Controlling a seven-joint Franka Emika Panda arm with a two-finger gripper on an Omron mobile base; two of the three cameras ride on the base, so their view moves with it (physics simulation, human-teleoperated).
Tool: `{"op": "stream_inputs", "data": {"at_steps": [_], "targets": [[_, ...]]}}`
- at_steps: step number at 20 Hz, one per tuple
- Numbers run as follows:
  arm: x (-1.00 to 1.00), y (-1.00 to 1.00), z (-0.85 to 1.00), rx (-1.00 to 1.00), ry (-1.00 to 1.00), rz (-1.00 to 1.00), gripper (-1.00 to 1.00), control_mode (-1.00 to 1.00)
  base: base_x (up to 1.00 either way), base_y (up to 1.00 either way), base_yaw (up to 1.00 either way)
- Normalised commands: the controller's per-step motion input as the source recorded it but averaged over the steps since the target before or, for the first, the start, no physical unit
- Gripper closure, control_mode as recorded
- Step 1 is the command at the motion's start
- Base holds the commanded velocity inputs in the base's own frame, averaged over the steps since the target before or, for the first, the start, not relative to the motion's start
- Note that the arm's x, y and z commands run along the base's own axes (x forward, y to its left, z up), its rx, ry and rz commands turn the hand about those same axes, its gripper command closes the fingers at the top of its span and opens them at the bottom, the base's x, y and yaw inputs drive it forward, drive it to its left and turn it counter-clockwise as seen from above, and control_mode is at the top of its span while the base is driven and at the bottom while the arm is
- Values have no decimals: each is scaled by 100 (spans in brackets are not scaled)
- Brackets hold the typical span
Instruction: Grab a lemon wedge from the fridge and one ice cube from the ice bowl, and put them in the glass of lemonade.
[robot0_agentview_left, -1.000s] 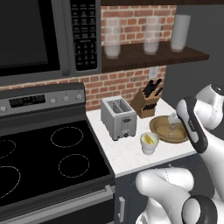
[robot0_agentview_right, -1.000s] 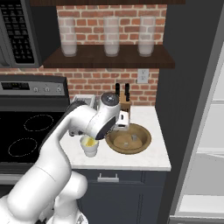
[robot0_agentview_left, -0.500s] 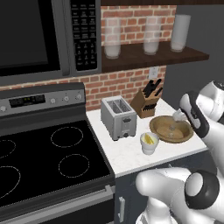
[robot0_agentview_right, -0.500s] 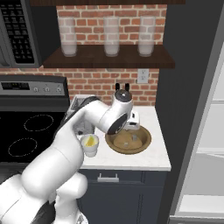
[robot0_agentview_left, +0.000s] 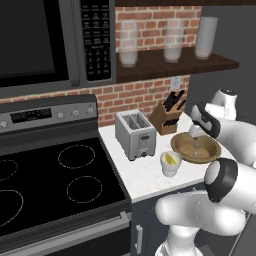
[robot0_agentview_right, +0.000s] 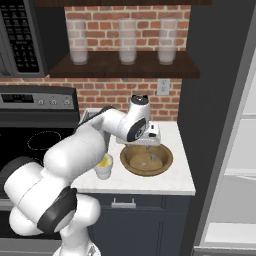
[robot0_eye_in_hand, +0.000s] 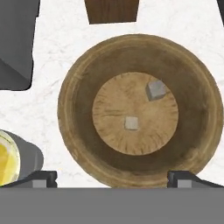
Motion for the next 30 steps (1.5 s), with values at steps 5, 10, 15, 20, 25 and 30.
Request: {"op": "stream_inputs", "data": {"at_steps": [5, 10, 15, 20, 25, 30], "targets": [[46, 25, -36, 1, 1, -5, -100, -100, 0, 0, 0], [18, 0, -35, 6, -8, 0, -100, -100, 0, 0, 0], [27, -10, -37, 0, 3, 0, -100, -100, 0, 0, 0], [29, -1, -26, -9, 17, 0, -100, -100, 0, 0, 0], [4, -1, -23, 0, 6, 0, -100, -100, 0, 0, 0], [0, -2, -1, 0, 2, 0, -100, -100, 0, 0, 0]]}}
